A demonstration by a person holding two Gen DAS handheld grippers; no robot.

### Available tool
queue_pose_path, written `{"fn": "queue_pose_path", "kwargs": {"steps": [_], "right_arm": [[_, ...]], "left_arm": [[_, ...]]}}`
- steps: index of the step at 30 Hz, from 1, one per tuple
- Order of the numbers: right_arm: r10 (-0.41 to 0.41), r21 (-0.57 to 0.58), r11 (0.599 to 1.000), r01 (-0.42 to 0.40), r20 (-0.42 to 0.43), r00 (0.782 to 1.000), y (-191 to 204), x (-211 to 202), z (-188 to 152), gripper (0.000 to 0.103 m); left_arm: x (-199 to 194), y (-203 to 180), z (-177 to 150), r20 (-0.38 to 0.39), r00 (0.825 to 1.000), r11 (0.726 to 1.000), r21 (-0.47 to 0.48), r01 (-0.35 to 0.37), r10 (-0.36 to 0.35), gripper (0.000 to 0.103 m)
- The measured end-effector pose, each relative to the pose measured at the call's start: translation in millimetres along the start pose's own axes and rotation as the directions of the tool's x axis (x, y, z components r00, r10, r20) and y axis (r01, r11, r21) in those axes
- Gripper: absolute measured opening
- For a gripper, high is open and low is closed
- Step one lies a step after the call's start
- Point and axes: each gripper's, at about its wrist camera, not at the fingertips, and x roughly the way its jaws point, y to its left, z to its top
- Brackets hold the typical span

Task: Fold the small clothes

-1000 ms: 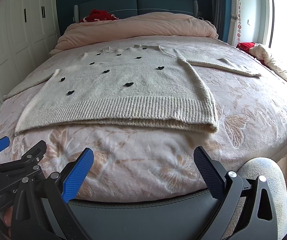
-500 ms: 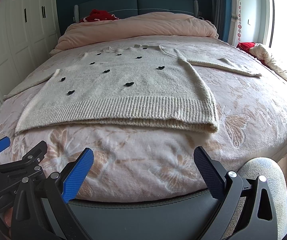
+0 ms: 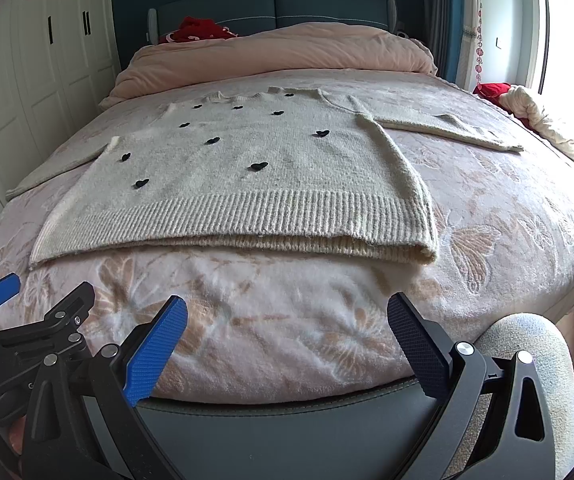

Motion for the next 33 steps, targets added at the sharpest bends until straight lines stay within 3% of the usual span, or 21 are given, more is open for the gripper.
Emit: {"fn": "queue_pose_path", "kwargs": {"steps": [11,18,22,26,31,33], "right_arm": [[0.003,0.001,1.000,-0.003,-0.005,1.000,0,2,-1,0.098],[0.054,0.071,0.996,-0.055,0.009,0.998,-35,15,24,0.098],[0.002,0.125,0.992,-0.008,0.053,0.999,-101,40,77,0.098],[-0.044,0.264,0.964,0.036,0.025,0.999,-206,94,149,0.098],[-0.145,0.484,0.863,0.144,-0.036,0.989,-338,168,209,0.097],[-0.171,0.553,0.816,0.169,-0.047,0.984,-372,189,219,0.095]], "left_arm": [[1,2,-1,-0.007,1.000,1.000,-0.004,0.003,-0.003,0.098],[6,22,16,-0.059,0.993,0.990,-0.101,0.093,-0.100,0.098],[13,32,41,-0.062,0.994,0.990,-0.110,0.086,-0.093,0.098],[24,39,72,-0.046,0.996,0.988,-0.142,0.068,-0.076,0.098],[47,40,101,-0.060,0.997,0.984,-0.176,0.040,-0.051,0.098],[55,39,109,-0.062,0.997,0.984,-0.177,0.033,-0.045,0.098]]}}
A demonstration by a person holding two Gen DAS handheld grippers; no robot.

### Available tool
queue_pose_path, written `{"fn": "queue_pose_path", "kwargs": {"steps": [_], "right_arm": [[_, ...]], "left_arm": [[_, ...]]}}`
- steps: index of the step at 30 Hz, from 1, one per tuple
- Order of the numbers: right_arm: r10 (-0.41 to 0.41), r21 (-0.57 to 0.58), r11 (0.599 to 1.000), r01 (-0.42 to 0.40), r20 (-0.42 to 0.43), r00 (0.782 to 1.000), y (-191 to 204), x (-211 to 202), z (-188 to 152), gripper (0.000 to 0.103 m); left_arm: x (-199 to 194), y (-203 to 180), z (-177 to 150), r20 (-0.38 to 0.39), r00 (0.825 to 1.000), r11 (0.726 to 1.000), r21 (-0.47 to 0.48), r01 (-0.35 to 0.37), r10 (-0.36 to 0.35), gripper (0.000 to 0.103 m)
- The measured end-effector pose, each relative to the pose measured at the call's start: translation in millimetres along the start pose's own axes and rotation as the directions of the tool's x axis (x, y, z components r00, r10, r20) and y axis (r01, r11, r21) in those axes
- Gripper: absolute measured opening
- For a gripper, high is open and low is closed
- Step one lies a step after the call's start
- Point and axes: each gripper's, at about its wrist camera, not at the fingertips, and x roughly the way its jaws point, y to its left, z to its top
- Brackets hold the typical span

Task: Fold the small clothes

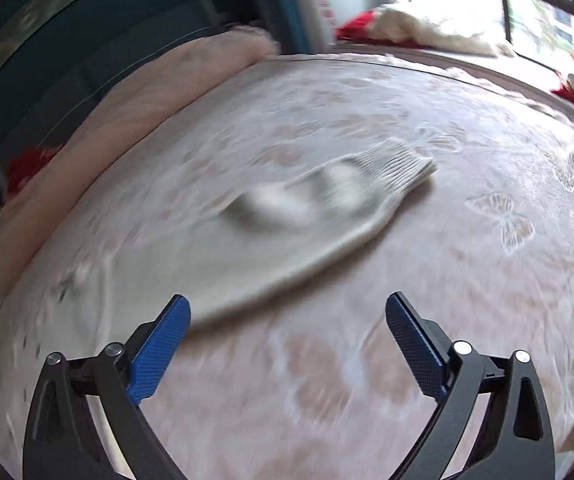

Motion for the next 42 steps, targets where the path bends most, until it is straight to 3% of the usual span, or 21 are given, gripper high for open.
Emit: {"fn": "queue_pose_path", "kwargs": {"steps": [4,7,8,9,12,13,16,18,20,22,24,26,27,28,30,31,34,36,37,42], "right_arm": [[0.001,0.199,0.980,0.012,-0.066,0.998,-43,61,38,0.095],[-0.007,0.280,0.959,0.034,-0.097,0.995,-62,89,40,0.091],[-0.010,0.292,0.956,0.030,-0.071,0.997,-65,93,41,0.089],[-0.016,0.287,0.958,0.028,-0.044,0.999,-65,93,43,0.082],[0.000,0.235,0.972,0.017,-0.071,0.997,-55,105,50,0.013],[0.030,0.242,0.970,-0.010,-0.079,0.996,-51,106,51,0.013],[0.180,0.227,0.954,-0.195,0.084,0.980,-18,69,65,0.013],[0.305,0.088,0.944,-0.318,0.136,0.943,40,38,75,0.013],[0.459,-0.063,0.888,-0.455,0.129,0.879,112,4,72,0.013],[0.591,-0.202,0.798,-0.568,0.073,0.803,186,-25,53,0.014],[0.690,-0.319,0.666,-0.674,-0.079,0.720,271,-44,13,0.020],[0.702,-0.376,0.573,-0.728,-0.233,0.673,335,-44,-37,0.034],[0.684,-0.409,0.554,-0.725,-0.274,0.677,356,-42,-60,0.037],[0.657,-0.445,0.549,-0.707,-0.294,0.695,372,-41,-84,0.037],[0.654,-0.408,0.560,-0.721,-0.316,0.687,370,-36,-109,0.040],[0.654,-0.377,0.576,-0.725,-0.319,0.685,360,-33,-114,0.046],[0.609,-0.260,0.684,-0.681,-0.311,0.730,302,-19,-129,0.051],[0.551,-0.221,0.752,-0.621,-0.305,0.777,261,-12,-135,0.052],[0.528,-0.196,0.777,-0.598,-0.313,0.789,246,-6,-135,0.052],[0.526,-0.025,0.827,-0.562,-0.319,0.788,214,31,-124,0.053]], "left_arm": [[19,-9,13,-0.020,1.000,1.000,0.010,-0.018,0.018,0.098],[33,-17,19,-0.035,0.999,1.000,0.021,-0.014,0.014,0.098],[36,-19,20,-0.037,0.999,1.000,0.022,-0.015,0.015,0.098],[40,-21,22,-0.043,0.999,1.000,0.023,-0.010,0.011,0.098],[48,-22,25,-0.049,0.999,1.000,0.013,0.006,-0.005,0.098],[50,-22,26,-0.049,0.999,1.000,0.004,0.020,-0.020,0.098],[51,-21,28,-0.042,0.998,0.999,-0.009,0.040,-0.040,0.098],[49,-18,31,-0.030,0.998,0.999,-0.016,0.052,-0.053,0.098],[47,-13,34,-0.020,0.997,0.996,-0.036,0.077,-0.077,0.098],[44,-7,39,-0.009,0.995,0.993,-0.070,0.094,-0.094,0.098],[42,1,44,0.001,0.994,0.988,-0.107,0.109,-0.110,0.098],[39,9,51,0.013,0.991,0.980,-0.147,0.131,-0.131,0.098],[40,12,56,0.016,0.989,0.976,-0.162,0.147,-0.147,0.098],[42,16,63,0.014,0.986,0.970,-0.176,0.167,-0.167,0.098],[49,21,81,0.010,0.977,0.958,-0.199,0.209,-0.211,0.098],[54,23,88,0.008,0.973,0.951,-0.208,0.227,-0.231,0.098],[80,25,119,0.012,0.949,0.919,-0.245,0.309,-0.316,0.098],[112,19,145,0.003,0.940,0.907,-0.262,0.330,-0.341,0.098],[125,16,153,-0.007,0.941,0.907,-0.267,0.325,-0.339,0.098],[217,-9,187,-0.098,0.938,0.885,-0.374,0.276,-0.333,0.098]]}}
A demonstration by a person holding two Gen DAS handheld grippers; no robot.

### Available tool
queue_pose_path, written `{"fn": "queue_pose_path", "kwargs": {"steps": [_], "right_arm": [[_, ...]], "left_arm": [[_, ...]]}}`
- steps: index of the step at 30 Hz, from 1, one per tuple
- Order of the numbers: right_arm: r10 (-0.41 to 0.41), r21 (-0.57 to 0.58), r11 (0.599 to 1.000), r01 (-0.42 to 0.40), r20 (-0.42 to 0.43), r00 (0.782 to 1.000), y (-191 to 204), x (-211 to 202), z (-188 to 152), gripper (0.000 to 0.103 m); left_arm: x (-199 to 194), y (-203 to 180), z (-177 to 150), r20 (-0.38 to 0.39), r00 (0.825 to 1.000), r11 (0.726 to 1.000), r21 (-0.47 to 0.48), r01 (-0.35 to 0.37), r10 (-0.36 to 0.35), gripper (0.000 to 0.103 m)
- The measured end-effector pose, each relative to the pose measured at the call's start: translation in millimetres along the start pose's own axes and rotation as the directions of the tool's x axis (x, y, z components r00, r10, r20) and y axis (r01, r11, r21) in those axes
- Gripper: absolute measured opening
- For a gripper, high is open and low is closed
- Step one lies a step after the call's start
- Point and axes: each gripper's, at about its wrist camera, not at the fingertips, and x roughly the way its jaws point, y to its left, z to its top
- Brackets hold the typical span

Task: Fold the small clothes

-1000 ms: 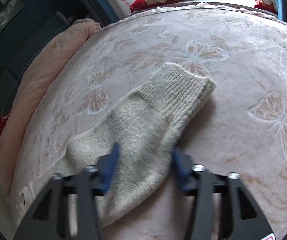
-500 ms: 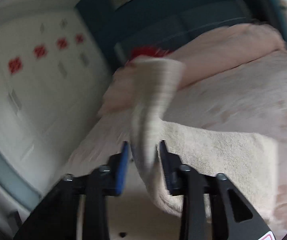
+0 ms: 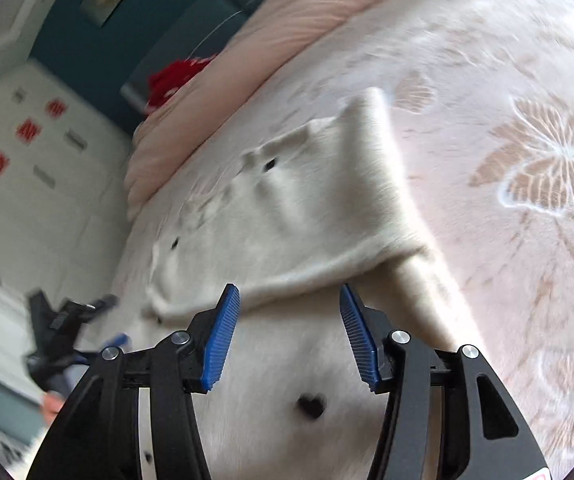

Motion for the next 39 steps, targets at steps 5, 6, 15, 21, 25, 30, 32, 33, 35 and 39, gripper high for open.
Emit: {"fn": "queue_pose_path", "kwargs": {"steps": [5,6,15,21,25,30,32,33,35,39], "right_arm": [[0.022,0.117,0.993,-0.029,0.061,0.998,-15,21,23,0.007],[0.018,0.106,0.994,-0.028,0.086,0.996,-11,19,28,0.002],[-0.079,0.052,0.996,0.071,0.171,0.982,-12,-13,38,0.002],[-0.260,-0.243,0.934,0.260,0.036,0.965,30,36,27,0.002],[-0.307,-0.134,0.943,0.306,0.015,0.952,7,35,22,0.001],[-0.283,-0.135,0.946,0.293,0.088,0.955,30,15,-8,0.010],[-0.301,-0.170,0.936,0.307,0.064,0.952,27,18,-35,0.010],[-0.319,-0.193,0.926,0.325,0.062,0.946,28,23,-43,0.010],[-0.325,-0.217,0.915,0.341,0.105,0.940,33,19,-45,0.014],[-0.343,-0.238,0.902,0.361,0.112,0.932,30,28,-47,0.025]], "left_arm": [[35,0,11,-0.021,0.998,0.996,-0.066,-0.054,0.052,0.016],[34,-3,14,-0.008,0.999,0.998,-0.051,-0.039,0.038,0.012],[33,22,5,0.045,0.998,0.999,-0.011,-0.046,0.046,0.013],[31,20,0,0.087,0.994,0.998,0.010,-0.060,0.059,0.015],[34,20,1,0.091,0.995,0.998,0.050,-0.044,0.039,0.015],[-16,49,-6,0.144,0.989,0.999,0.018,0.042,-0.045,0.044],[-50,81,-7,0.193,0.981,0.999,-0.025,0.035,-0.029,0.067],[-65,99,-5,0.218,0.976,0.999,-0.049,0.020,-0.009,0.071],[-99,150,5,0.261,0.962,0.990,-0.131,-0.044,0.077,0.082],[-157,270,30,0.304,0.895,0.902,-0.383,-0.198,0.326,0.086]]}}
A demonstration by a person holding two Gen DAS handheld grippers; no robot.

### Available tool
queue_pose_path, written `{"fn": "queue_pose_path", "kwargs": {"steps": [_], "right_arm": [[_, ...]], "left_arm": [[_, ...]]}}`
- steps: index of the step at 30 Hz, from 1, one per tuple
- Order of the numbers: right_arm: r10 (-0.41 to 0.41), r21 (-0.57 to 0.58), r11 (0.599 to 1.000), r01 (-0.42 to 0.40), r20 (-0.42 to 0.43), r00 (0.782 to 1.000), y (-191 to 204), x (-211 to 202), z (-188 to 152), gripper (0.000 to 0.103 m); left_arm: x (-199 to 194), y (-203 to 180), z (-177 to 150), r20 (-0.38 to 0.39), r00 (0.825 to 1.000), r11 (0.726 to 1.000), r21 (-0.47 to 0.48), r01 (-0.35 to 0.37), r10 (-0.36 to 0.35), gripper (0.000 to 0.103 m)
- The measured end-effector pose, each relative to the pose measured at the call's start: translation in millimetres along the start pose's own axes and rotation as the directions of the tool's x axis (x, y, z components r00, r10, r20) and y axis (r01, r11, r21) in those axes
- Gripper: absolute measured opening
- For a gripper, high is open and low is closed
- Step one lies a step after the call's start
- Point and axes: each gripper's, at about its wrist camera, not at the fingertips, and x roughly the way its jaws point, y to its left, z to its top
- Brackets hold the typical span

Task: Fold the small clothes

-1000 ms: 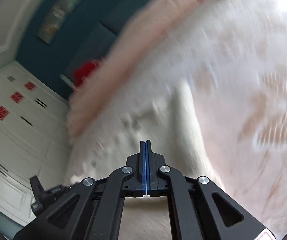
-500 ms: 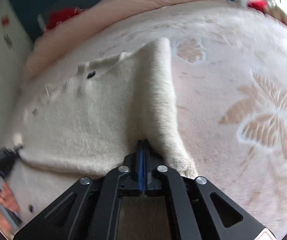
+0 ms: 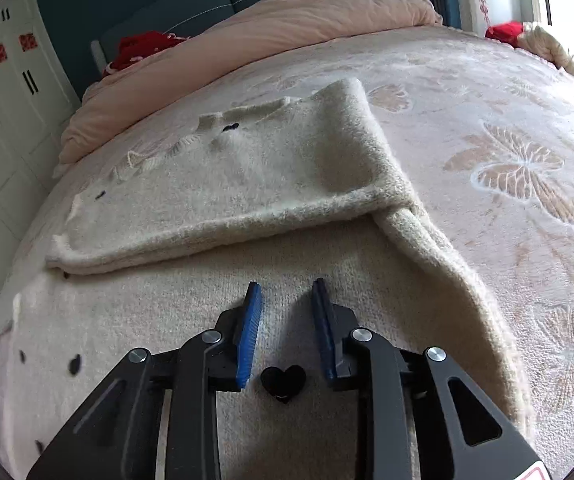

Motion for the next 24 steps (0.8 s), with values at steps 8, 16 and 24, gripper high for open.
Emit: {"fn": "queue_pose_path", "kwargs": {"steps": [8,16,24], "right_arm": [[-0.138,-0.146,0.979,0.143,0.043,0.990,33,2,-19,0.034],[-0.153,-0.160,0.974,0.160,0.054,0.987,33,7,-21,0.035],[-0.147,-0.153,0.976,0.155,0.062,0.987,32,8,-21,0.035]], "left_arm": [[27,109,87,0.078,0.971,0.951,-0.233,-0.203,0.226,0.086],[33,54,118,0.080,0.987,0.985,-0.117,-0.129,0.139,0.010],[-72,-178,56,0.105,0.943,0.895,0.362,0.259,-0.315,0.010]]}}
